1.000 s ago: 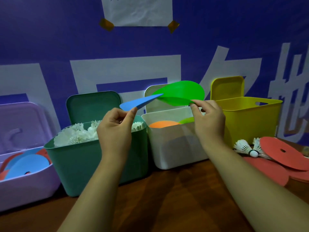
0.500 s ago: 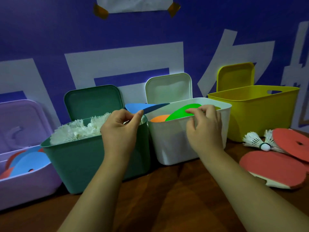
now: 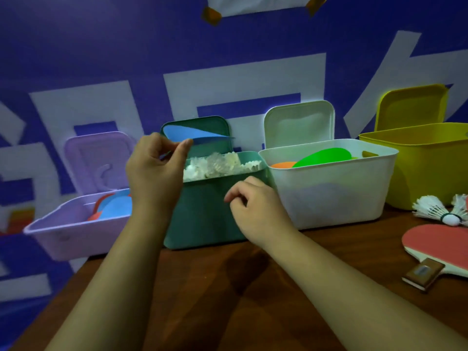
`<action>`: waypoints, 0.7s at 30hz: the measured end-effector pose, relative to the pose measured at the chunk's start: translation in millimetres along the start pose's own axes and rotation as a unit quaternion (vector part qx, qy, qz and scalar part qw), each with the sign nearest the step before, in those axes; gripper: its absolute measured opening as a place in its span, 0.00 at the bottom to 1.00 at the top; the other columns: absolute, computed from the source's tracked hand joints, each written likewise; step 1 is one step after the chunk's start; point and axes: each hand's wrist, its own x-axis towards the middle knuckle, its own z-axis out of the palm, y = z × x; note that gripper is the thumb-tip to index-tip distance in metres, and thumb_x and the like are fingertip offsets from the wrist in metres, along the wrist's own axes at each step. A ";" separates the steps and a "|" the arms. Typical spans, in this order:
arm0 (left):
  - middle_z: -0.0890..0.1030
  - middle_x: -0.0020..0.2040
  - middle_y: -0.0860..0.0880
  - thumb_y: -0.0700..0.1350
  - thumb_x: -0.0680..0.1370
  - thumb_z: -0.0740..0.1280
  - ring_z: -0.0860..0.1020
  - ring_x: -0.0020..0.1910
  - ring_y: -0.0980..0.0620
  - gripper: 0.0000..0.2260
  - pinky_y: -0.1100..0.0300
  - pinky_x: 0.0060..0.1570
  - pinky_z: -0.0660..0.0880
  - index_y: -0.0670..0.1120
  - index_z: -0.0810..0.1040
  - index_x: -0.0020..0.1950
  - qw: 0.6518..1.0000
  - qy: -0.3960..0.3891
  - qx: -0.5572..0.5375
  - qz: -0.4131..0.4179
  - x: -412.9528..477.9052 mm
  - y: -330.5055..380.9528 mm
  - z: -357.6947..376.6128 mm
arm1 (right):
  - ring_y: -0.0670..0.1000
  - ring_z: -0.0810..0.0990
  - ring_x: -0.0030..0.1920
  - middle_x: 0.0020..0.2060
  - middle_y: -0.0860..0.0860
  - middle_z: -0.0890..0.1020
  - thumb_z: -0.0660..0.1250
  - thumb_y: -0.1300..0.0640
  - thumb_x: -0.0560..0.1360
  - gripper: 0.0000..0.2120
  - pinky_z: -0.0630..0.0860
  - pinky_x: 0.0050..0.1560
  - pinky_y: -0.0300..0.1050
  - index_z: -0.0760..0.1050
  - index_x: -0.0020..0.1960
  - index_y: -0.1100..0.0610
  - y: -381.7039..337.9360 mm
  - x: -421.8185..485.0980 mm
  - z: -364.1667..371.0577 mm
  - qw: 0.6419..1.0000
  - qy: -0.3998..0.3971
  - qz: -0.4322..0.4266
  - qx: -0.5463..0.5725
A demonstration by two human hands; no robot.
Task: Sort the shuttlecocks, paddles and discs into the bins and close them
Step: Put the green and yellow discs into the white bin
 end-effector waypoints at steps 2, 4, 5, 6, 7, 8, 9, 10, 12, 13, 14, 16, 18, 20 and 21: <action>0.80 0.40 0.48 0.56 0.79 0.73 0.77 0.40 0.51 0.16 0.64 0.41 0.71 0.45 0.78 0.41 0.999 0.031 0.027 -0.021 3.9 -23.7 -31.0 | 0.43 0.76 0.48 0.47 0.42 0.75 0.63 0.59 0.80 0.11 0.76 0.49 0.41 0.82 0.47 0.47 -12.0 -5.6 22.3 0.998 -0.059 -0.003 0.018; 0.80 0.40 0.50 0.58 0.79 0.73 0.77 0.39 0.53 0.16 0.60 0.40 0.73 0.47 0.78 0.42 0.996 0.050 0.059 -0.051 3.4 -46.4 -59.6 | 0.43 0.76 0.50 0.48 0.42 0.75 0.61 0.58 0.81 0.12 0.78 0.52 0.45 0.81 0.48 0.46 -12.2 -13.5 46.0 0.994 -0.107 -0.006 0.011; 0.80 0.40 0.51 0.59 0.79 0.72 0.77 0.39 0.53 0.16 0.58 0.40 0.74 0.47 0.79 0.43 0.993 0.055 0.074 -0.067 0.8 -58.2 -71.6 | 0.44 0.76 0.50 0.48 0.42 0.75 0.61 0.57 0.81 0.12 0.79 0.53 0.47 0.81 0.48 0.46 -7.9 -18.7 57.0 0.992 -0.130 -0.004 -0.001; 0.80 0.40 0.51 0.60 0.79 0.72 0.78 0.39 0.52 0.17 0.56 0.40 0.75 0.47 0.79 0.43 0.991 0.059 0.085 -0.084 -3.2 -70.3 -81.1 | 0.45 0.76 0.51 0.48 0.42 0.75 0.60 0.57 0.81 0.12 0.79 0.55 0.50 0.81 0.49 0.46 -1.0 -24.4 66.8 0.988 -0.153 -0.001 -0.019; 0.81 0.40 0.51 0.60 0.79 0.72 0.78 0.39 0.51 0.17 0.56 0.40 0.75 0.47 0.80 0.43 0.989 0.066 0.093 -0.097 -7.3 -80.8 -88.2 | 0.46 0.76 0.52 0.49 0.42 0.74 0.60 0.57 0.80 0.12 0.78 0.57 0.51 0.82 0.49 0.46 6.0 -30.0 74.5 0.983 -0.179 -0.002 -0.039; 0.81 0.40 0.50 0.59 0.79 0.72 0.78 0.39 0.51 0.17 0.56 0.40 0.74 0.46 0.80 0.43 0.986 0.080 0.103 -0.104 -10.8 -90.4 -92.7 | 0.46 0.75 0.54 0.49 0.42 0.74 0.60 0.56 0.80 0.13 0.78 0.59 0.52 0.82 0.50 0.45 12.6 -35.0 80.2 0.976 -0.210 -0.006 -0.063; 0.81 0.40 0.49 0.59 0.79 0.72 0.77 0.40 0.51 0.17 0.57 0.41 0.73 0.46 0.81 0.43 0.982 0.095 0.115 -0.112 -14.7 -101.3 -95.4 | 0.45 0.74 0.56 0.50 0.41 0.74 0.60 0.56 0.80 0.13 0.77 0.61 0.52 0.83 0.50 0.44 17.4 -38.3 84.2 0.967 -0.239 -0.014 -0.084; 0.81 0.41 0.49 0.59 0.79 0.72 0.77 0.41 0.51 0.16 0.57 0.42 0.72 0.46 0.82 0.44 0.979 0.104 0.127 -0.123 -18.4 -111.6 -96.8 | 0.44 0.74 0.56 0.50 0.40 0.74 0.60 0.55 0.81 0.14 0.77 0.63 0.51 0.83 0.51 0.43 20.2 -40.4 86.1 0.961 -0.259 -0.019 -0.095; 0.84 0.46 0.50 0.58 0.80 0.69 0.80 0.47 0.51 0.15 0.55 0.48 0.75 0.47 0.85 0.50 0.973 0.093 0.154 -0.147 -26.6 -130.0 -95.1 | 0.41 0.73 0.56 0.51 0.39 0.74 0.61 0.55 0.81 0.13 0.77 0.62 0.49 0.83 0.50 0.42 23.1 -44.2 87.6 0.959 -0.269 -0.010 -0.087; 0.85 0.50 0.49 0.57 0.82 0.67 0.81 0.51 0.49 0.15 0.53 0.53 0.77 0.47 0.86 0.55 0.969 0.071 0.181 -0.152 -32.2 -138.6 -92.2 | 0.41 0.73 0.55 0.50 0.38 0.74 0.61 0.55 0.81 0.13 0.77 0.61 0.48 0.83 0.50 0.41 24.3 -46.0 88.4 0.959 -0.271 -0.006 -0.081; 0.85 0.55 0.48 0.56 0.83 0.64 0.81 0.55 0.46 0.16 0.49 0.57 0.77 0.48 0.85 0.60 0.962 0.045 0.221 -0.155 -38.9 -146.5 -88.5 | 0.40 0.73 0.55 0.50 0.38 0.74 0.61 0.55 0.81 0.13 0.77 0.61 0.47 0.83 0.49 0.41 25.3 -47.7 88.8 0.958 -0.276 -0.004 -0.079; 0.82 0.62 0.45 0.54 0.84 0.62 0.77 0.61 0.39 0.16 0.41 0.62 0.74 0.51 0.83 0.66 0.935 0.002 0.311 -0.170 -52.8 -154.7 -80.6 | 0.40 0.73 0.57 0.51 0.38 0.75 0.61 0.54 0.81 0.13 0.76 0.62 0.46 0.83 0.49 0.40 27.8 -50.6 89.4 0.952 -0.293 -0.008 -0.084; 0.77 0.65 0.43 0.52 0.83 0.62 0.74 0.62 0.36 0.15 0.39 0.63 0.72 0.52 0.81 0.68 0.922 -0.022 0.342 -0.180 -60.8 -154.4 -73.4 | 0.39 0.73 0.57 0.51 0.37 0.76 0.62 0.54 0.81 0.13 0.75 0.63 0.46 0.84 0.49 0.40 30.6 -50.1 88.7 0.950 -0.301 -0.006 -0.086; 0.77 0.66 0.43 0.49 0.83 0.64 0.74 0.63 0.36 0.15 0.40 0.64 0.72 0.51 0.81 0.68 0.923 -0.036 0.348 -0.160 -64.0 -149.1 -70.7 | 0.39 0.73 0.57 0.51 0.37 0.76 0.63 0.54 0.82 0.13 0.75 0.62 0.45 0.84 0.49 0.40 32.0 -49.0 87.7 0.950 -0.301 0.004 -0.078; 0.77 0.66 0.43 0.47 0.82 0.64 0.73 0.63 0.37 0.15 0.40 0.64 0.72 0.50 0.81 0.67 0.925 -0.044 0.346 -0.151 -65.5 -146.8 -69.3 | 0.39 0.74 0.56 0.51 0.37 0.76 0.63 0.54 0.82 0.13 0.75 0.61 0.44 0.84 0.49 0.40 32.9 -49.1 87.3 0.952 -0.298 0.008 -0.072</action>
